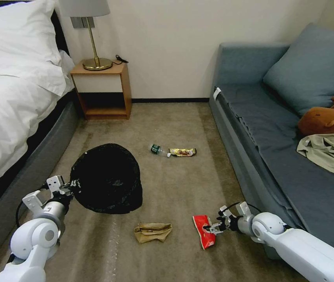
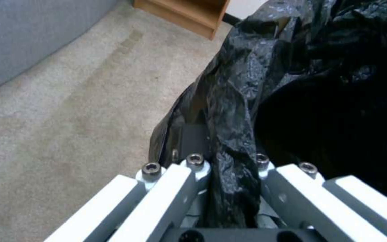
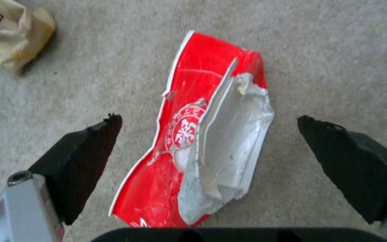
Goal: Pick up the trash bin, then pick up the garbage on the floor and place it into the trash bin.
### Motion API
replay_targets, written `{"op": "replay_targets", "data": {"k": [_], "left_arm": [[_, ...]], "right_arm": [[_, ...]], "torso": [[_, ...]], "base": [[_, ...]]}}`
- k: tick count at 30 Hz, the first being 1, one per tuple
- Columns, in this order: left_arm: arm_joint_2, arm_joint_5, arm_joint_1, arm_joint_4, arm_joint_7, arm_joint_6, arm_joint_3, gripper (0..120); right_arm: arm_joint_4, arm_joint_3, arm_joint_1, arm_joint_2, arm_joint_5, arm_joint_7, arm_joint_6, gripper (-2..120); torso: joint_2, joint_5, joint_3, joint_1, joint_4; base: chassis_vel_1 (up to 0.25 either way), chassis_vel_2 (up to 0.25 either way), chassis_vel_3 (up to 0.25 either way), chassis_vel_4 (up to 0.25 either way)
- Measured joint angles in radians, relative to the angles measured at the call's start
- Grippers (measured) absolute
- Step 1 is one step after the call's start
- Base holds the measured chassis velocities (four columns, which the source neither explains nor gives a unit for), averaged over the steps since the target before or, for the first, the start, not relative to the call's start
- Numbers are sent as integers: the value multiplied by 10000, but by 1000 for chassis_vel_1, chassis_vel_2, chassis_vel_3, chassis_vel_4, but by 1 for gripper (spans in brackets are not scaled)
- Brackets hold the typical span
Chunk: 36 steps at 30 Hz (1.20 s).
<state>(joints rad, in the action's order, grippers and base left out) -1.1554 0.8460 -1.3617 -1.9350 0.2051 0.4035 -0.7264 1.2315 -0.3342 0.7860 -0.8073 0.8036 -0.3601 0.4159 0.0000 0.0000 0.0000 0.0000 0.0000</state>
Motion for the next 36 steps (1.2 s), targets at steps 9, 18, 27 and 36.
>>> {"op": "replay_targets", "data": {"k": [9, 18, 27, 36], "left_arm": [[63, -6, -37, 75, -46, -70, -27, 3], [75, -11, 35, 128, -57, -80, 13, 3], [16, -103, 64, 160, -117, -119, 102, 3], [8, -128, 24, 174, -179, -160, 99, 3]], "right_arm": [[-761, 6, -28, -296, -537, -345, -245, 100], [-539, 182, 349, -372, -670, -309, -251, 100], [-345, 171, 407, -497, -789, 100, -174, 88], [-427, 303, 568, -433, -1009, 14, -245, 59]], "torso": [[0, 0, 0, 0, 1], [0, 0, -1, 0, 0], [-1, 0, 0, 0, 0], [0, 0, -1, 0, 0]], "base": [[0, 0, 0, 0], [0, 0, 0, 0], [0, 0, 0, 0], [0, 0, 0, 0]]}}
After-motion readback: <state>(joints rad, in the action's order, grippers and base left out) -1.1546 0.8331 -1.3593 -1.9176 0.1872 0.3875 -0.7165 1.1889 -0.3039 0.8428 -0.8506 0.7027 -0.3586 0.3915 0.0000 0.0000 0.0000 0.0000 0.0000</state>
